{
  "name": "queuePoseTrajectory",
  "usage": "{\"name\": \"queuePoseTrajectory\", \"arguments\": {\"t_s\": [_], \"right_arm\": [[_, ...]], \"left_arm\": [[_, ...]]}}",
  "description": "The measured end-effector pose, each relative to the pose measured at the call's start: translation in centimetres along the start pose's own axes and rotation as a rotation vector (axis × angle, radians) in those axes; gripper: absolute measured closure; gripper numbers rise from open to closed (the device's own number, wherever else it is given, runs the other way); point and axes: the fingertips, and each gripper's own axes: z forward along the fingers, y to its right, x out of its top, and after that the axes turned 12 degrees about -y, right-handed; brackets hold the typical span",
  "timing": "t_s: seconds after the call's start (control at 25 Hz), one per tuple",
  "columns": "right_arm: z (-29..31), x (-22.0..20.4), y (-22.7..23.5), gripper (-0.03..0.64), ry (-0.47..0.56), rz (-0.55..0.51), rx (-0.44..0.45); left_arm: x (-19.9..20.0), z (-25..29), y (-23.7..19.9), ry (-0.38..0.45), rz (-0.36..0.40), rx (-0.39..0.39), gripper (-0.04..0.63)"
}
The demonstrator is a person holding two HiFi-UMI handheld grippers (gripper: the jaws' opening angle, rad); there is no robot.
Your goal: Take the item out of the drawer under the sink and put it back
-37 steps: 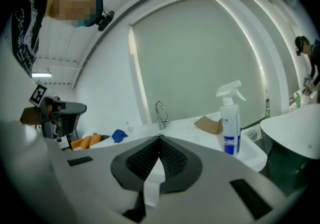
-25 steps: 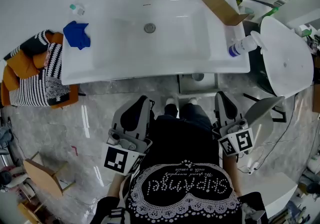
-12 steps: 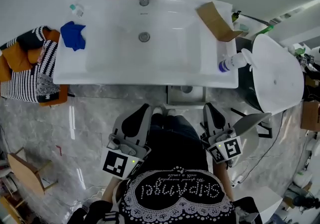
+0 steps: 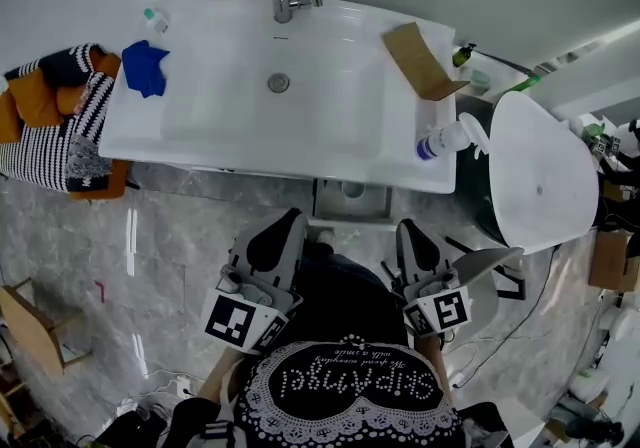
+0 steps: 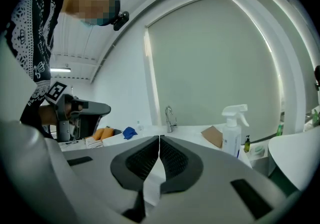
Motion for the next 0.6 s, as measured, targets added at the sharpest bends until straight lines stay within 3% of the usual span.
{"name": "queuePoseTrajectory", "arguments": {"t_s": [0.32,0.44,0.6], "right_arm": [[-3.2,-1.3,1.6,0.597,0.017,0.03,0.014],[-4.1,-3.1,3.2,0.597,0.0,0.025,-0.013],[-5.5,-3.0,4.4,0.597,0.049,0.033,-0.028]], "left_arm": [[-2.4,1.2,3.6,-0.03,-0.016,0.001,0.591],[-3.0,1.6,4.8,-0.039,-0.007,0.003,0.591],[-2.9,1.8,6.2,-0.025,0.026,0.002,0.591]]}}
